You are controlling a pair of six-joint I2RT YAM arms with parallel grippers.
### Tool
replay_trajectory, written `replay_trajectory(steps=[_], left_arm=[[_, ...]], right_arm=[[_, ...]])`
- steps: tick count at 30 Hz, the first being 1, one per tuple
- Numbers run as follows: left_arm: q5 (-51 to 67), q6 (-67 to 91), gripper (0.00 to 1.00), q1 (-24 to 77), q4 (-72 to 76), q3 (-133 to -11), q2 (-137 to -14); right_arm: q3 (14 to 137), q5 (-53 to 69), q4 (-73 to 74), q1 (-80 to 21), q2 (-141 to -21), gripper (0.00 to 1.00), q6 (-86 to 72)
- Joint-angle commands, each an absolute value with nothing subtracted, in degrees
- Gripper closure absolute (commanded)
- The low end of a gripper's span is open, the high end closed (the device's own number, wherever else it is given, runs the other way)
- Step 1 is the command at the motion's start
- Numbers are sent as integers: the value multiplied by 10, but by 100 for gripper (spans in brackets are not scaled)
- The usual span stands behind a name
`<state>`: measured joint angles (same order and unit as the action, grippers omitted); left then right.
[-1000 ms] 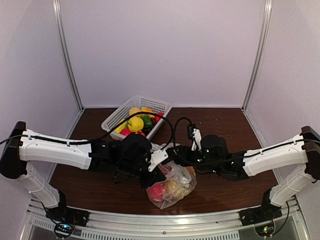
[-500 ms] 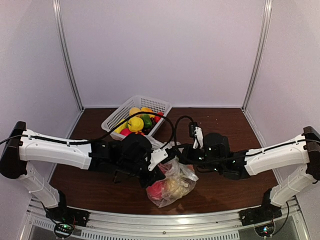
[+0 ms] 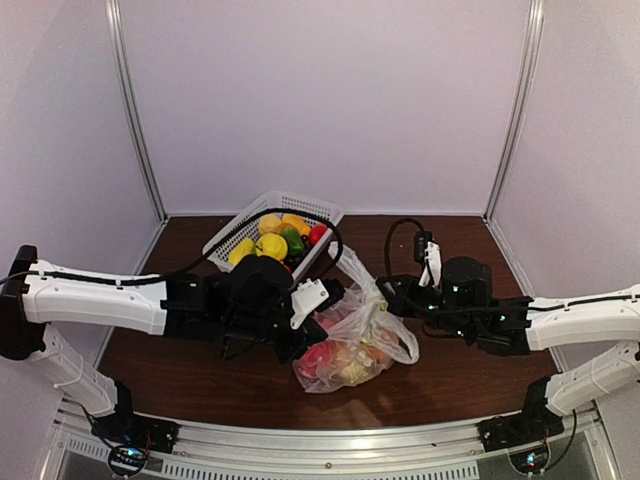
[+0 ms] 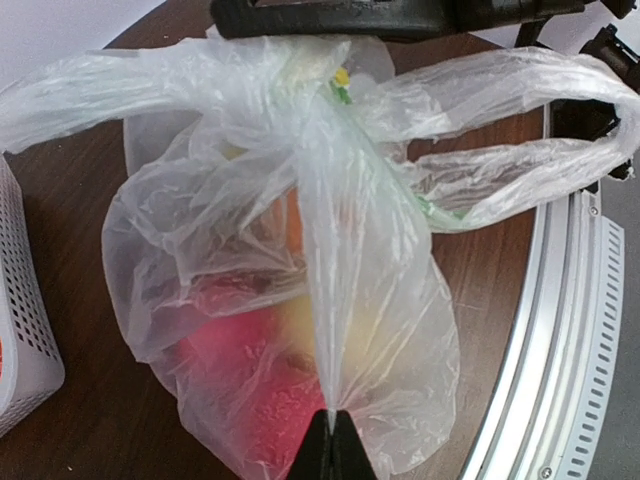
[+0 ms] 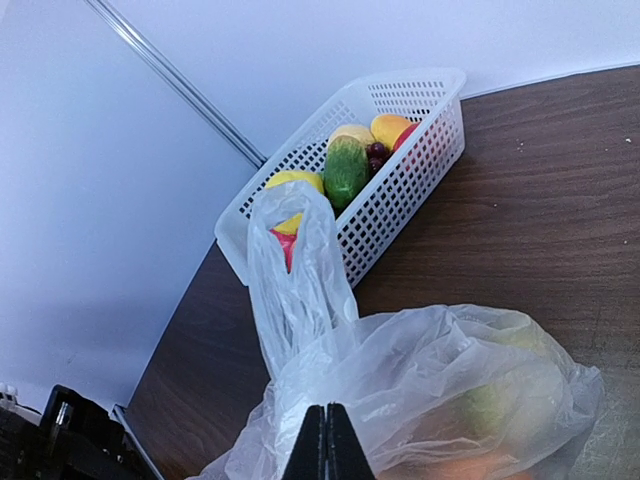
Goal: Untie the knot of the plastic bag and take out the fruit
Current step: Adjust the takeout bag at the center of the board.
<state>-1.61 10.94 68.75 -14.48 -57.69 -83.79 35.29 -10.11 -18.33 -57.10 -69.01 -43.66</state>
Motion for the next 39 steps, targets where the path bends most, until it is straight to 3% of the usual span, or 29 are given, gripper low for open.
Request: replay_trajectory(steps=[1, 12, 14, 17, 20, 28, 39], left_arm=[[-28, 104, 100, 680, -155, -586, -835], [-46, 101, 99, 673, -179, -610, -855], [-39, 95, 87, 673, -177, -623, -849], [-10, 89, 60, 673, -162, -653, -845], [31, 95, 50, 672, -162, -699, -870], [74, 124, 43, 672, -130, -743, -944], [43, 122, 36, 672, -141, -752, -1002]], right_arm=[[326, -151, -160, -557, -668, 100, -433], [290, -139, -191, -553, -686, 100, -463], [294, -129, -197, -554, -686, 100, -463], [301, -118, -199, -554, -688, 100, -464], [305, -110, -209, -554, -691, 100, -466], [297, -93, -237, -555, -693, 100, -475], [281, -79, -267, -555, -708, 100, -485]])
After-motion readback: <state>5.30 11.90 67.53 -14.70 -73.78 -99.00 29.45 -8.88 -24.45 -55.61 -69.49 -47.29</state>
